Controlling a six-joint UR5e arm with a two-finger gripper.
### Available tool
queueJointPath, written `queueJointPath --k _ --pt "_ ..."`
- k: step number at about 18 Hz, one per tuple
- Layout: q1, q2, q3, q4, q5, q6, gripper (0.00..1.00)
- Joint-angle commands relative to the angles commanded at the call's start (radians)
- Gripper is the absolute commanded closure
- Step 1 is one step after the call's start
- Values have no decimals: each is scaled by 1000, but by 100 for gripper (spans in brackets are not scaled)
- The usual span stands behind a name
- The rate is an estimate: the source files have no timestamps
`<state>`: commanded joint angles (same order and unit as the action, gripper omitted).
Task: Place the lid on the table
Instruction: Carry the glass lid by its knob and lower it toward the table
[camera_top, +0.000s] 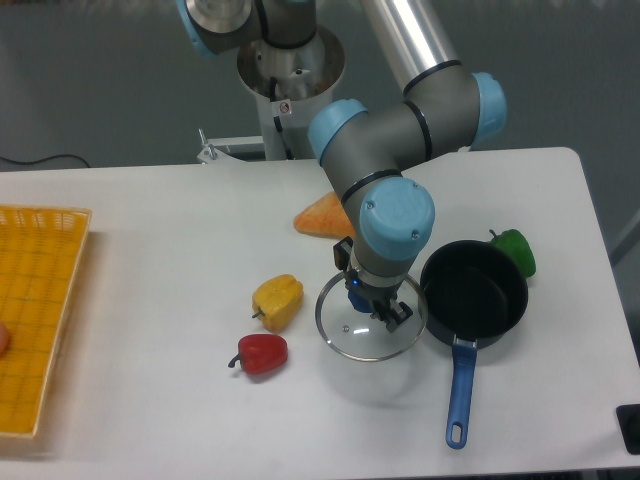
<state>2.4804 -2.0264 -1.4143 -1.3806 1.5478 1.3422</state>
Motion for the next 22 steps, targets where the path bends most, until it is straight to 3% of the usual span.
queueJointPath --k 7,15,22 --pt "-3 -8 -2 8 0 -46 51" --pt "-31 -14 -90 140 6 -100 51" --pt "-34 -31 -97 143 8 -103 51"
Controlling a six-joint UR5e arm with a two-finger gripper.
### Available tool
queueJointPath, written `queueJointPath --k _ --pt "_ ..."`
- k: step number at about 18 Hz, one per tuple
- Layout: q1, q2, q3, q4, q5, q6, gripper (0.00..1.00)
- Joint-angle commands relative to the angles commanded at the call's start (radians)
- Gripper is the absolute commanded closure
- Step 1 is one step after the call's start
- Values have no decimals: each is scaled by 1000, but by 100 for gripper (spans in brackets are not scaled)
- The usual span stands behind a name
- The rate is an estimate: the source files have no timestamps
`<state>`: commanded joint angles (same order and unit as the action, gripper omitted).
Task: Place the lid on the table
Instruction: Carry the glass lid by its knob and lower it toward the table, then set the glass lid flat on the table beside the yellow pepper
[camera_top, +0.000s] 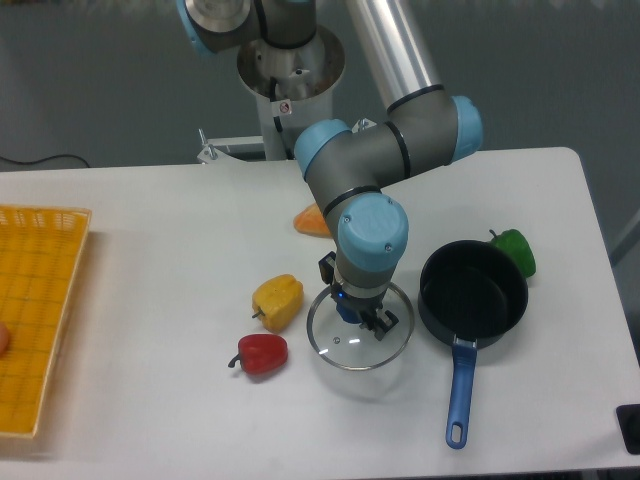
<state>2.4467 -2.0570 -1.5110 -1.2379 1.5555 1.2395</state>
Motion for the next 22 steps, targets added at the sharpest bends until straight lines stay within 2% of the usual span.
queueJointPath --k 15,22 --pt "-18 -38 -26 6 0 -37 50" --pt "-21 -40 -38 46 0 -46 50"
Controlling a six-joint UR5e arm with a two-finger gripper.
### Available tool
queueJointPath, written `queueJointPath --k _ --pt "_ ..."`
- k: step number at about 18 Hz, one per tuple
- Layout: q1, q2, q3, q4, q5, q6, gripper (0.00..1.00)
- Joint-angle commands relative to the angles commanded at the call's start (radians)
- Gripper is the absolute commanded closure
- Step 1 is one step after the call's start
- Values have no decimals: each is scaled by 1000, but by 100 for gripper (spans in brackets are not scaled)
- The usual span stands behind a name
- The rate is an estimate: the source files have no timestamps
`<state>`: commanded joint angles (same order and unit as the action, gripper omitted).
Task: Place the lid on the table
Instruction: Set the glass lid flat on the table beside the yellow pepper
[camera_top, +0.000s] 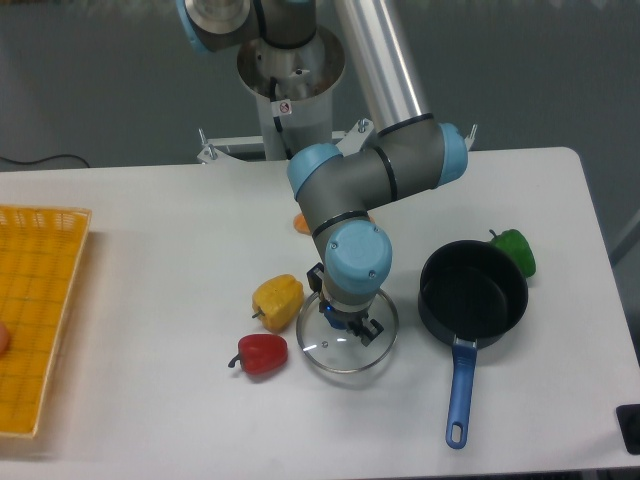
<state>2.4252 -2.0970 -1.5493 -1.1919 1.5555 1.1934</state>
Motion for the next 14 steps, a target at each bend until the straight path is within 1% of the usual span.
queueJointPath --k 6,9,14 --pt "-2 -9 -3 5 2 -3 50" --pt "-11 -15 -9 23 5 -5 50" --pt "-11 -15 -9 25 5 -3 47"
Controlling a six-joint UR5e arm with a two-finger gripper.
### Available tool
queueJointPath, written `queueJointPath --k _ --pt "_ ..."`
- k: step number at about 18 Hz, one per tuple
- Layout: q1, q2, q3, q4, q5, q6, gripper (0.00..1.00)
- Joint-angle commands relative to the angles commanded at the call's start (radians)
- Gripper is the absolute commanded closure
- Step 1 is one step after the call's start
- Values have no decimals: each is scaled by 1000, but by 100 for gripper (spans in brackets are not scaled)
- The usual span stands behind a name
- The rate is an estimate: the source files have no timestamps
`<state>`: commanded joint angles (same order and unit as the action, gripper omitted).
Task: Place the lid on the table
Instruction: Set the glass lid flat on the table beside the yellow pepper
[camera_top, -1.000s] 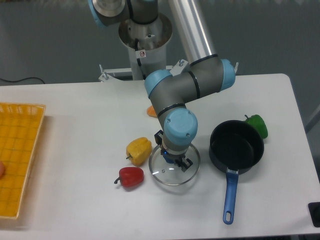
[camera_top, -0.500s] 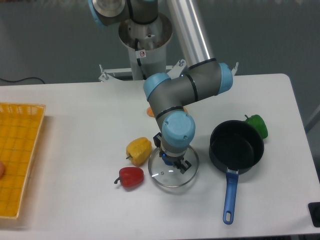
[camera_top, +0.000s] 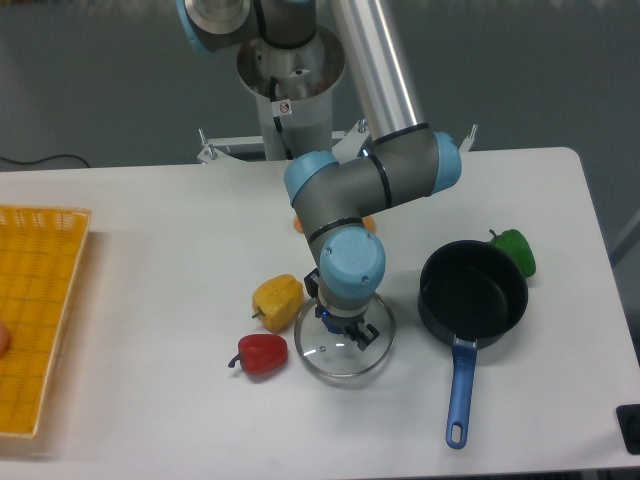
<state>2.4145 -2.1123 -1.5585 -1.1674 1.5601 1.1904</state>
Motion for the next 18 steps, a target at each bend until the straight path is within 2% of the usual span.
queueJointPath --k 4,18 --pt "0 2 0 0 2 0 43" --pt "-9 -8 -8 8 29 -2 40"
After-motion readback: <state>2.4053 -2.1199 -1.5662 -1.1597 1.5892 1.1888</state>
